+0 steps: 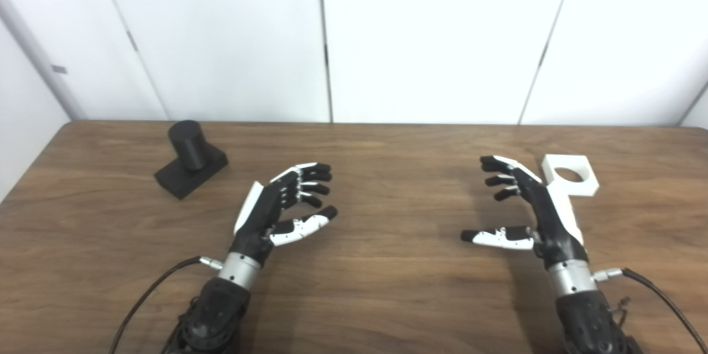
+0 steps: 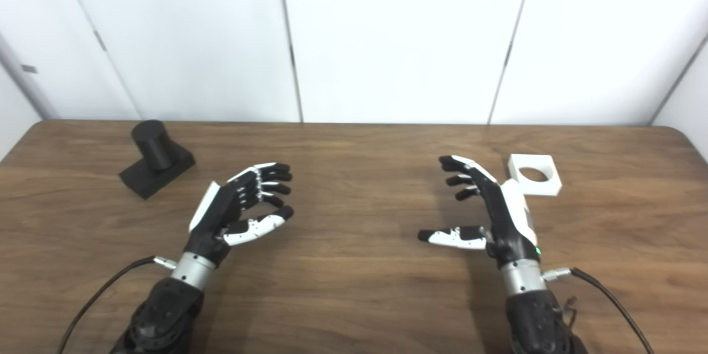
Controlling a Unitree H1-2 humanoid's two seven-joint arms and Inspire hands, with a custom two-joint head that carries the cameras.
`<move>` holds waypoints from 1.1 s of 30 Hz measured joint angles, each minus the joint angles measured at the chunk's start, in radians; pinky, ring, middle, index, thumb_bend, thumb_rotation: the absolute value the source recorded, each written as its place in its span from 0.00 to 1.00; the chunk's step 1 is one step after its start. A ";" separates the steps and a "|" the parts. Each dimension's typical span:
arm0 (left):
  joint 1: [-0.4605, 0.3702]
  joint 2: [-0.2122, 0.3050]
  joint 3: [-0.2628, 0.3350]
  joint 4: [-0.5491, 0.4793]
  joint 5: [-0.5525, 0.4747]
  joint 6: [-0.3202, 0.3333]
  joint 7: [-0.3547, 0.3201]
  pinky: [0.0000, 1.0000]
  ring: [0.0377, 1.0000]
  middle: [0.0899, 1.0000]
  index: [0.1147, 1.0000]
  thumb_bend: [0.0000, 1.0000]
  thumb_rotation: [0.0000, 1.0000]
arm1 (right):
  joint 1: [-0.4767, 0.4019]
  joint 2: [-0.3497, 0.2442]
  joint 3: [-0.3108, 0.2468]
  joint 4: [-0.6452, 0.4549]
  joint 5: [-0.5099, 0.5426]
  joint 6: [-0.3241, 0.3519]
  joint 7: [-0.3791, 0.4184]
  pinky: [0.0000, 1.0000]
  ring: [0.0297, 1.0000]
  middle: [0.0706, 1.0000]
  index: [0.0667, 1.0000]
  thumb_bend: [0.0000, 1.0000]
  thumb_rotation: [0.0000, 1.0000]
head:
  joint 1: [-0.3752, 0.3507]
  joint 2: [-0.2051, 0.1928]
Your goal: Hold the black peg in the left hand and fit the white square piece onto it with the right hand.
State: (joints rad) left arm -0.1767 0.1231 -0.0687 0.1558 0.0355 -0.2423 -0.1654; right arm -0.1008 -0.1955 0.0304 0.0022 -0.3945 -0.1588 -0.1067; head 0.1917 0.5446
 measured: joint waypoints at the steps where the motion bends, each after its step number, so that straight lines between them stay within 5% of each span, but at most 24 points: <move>1: 0.000 -0.006 -0.003 0.002 0.000 0.000 0.000 0.59 0.68 0.72 0.72 0.63 0.14 | 0.001 -0.005 -0.004 0.003 0.009 -0.003 0.000 0.56 0.68 0.74 0.75 0.60 0.00 | 0.029 -0.009; 9: 0.001 -0.051 -0.023 0.013 0.009 0.003 0.005 0.59 0.68 0.71 0.69 0.61 0.08 | 0.013 -0.031 -0.032 -0.003 0.052 -0.009 0.010 0.55 0.68 0.75 0.74 0.61 0.00 | 0.112 -0.046; 24: -0.001 -0.055 -0.027 0.029 0.033 0.002 0.011 0.59 0.68 0.70 0.66 0.62 0.04 | 0.026 -0.026 -0.040 -0.070 0.069 0.052 0.052 0.56 0.68 0.75 0.74 0.60 0.00 | 0.138 -0.054; 33: -0.013 -0.029 -0.020 0.011 0.117 0.004 0.043 0.53 0.64 0.70 0.60 0.73 0.05 | 0.026 -0.024 -0.041 -0.093 0.074 0.070 0.064 0.56 0.68 0.74 0.73 0.61 0.00 | 0.144 -0.055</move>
State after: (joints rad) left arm -0.1898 0.0944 -0.0888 0.1666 0.1522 -0.2385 -0.1223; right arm -0.0751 -0.2190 -0.0106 -0.0911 -0.3202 -0.0892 -0.0429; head 0.3359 0.4893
